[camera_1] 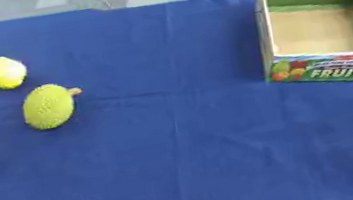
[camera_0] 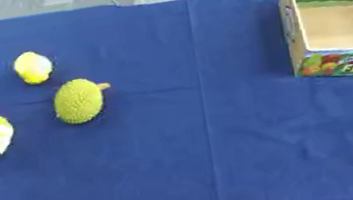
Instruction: Pick up the objects with one hand, pass them to the other hand, and then place them into the box on the other side of the table.
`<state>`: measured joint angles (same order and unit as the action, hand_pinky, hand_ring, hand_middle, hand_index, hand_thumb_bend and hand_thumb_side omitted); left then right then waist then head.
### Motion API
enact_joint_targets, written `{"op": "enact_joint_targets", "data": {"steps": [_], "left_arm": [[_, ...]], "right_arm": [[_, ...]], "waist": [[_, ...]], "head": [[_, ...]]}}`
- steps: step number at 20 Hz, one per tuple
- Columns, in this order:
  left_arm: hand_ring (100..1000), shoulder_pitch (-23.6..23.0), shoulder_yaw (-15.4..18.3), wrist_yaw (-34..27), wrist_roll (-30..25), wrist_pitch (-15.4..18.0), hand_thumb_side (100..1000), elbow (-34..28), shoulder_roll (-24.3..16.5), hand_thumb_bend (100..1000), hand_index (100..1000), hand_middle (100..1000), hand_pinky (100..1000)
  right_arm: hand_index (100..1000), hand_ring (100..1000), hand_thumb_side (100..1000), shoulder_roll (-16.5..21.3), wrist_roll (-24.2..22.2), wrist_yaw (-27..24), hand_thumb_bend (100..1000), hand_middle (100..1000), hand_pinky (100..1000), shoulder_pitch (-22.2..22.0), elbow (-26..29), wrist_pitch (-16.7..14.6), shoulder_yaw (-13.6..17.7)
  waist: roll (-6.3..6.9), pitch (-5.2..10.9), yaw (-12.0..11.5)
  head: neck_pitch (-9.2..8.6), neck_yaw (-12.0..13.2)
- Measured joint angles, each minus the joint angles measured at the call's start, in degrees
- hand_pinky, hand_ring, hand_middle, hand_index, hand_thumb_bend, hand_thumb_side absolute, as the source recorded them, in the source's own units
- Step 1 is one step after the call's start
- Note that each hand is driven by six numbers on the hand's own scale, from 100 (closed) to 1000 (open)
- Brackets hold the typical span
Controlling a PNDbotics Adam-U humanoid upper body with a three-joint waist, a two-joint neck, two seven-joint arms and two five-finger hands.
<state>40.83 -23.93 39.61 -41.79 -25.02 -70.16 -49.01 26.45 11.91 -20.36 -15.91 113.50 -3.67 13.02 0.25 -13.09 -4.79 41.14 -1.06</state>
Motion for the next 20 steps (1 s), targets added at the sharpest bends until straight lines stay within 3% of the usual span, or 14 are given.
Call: {"op": "enact_joint_targets", "data": {"steps": [3, 13, 20], "left_arm": [[689, 0.0, -0.35, 1.44, -0.01, 0.46, 100, -0.03, 0.05, 589, 694, 624, 737], [581, -0.71, -0.58, 3.24, 1.85, -0.37, 100, -1.62, 0.09, 398, 606, 533, 628], [523, -1.55, 0.58, 4.59, 6.88, -3.4, 100, -4.89, -0.12, 432, 554, 489, 553]], "right_arm": [[969, 938, 809, 0.0, -0.02, 0.0, 100, 965, 713, 0.02, 0.0, 0.11, 0.0], [971, 938, 816, -0.01, -0.11, -0.07, 100, 966, 713, 0.06, 0.0, 0.39, 0.0], [971, 937, 816, -0.42, -0.23, -0.11, 100, 966, 714, 0.07, 0.0, 0.52, -0.01]], "waist": [[0.0, -0.01, 0.02], [0.0, -0.03, 0.09], [0.0, -0.16, 0.12]], "head": [[0.0, 0.0], [0.01, 0.0], [0.07, -0.08]]}}
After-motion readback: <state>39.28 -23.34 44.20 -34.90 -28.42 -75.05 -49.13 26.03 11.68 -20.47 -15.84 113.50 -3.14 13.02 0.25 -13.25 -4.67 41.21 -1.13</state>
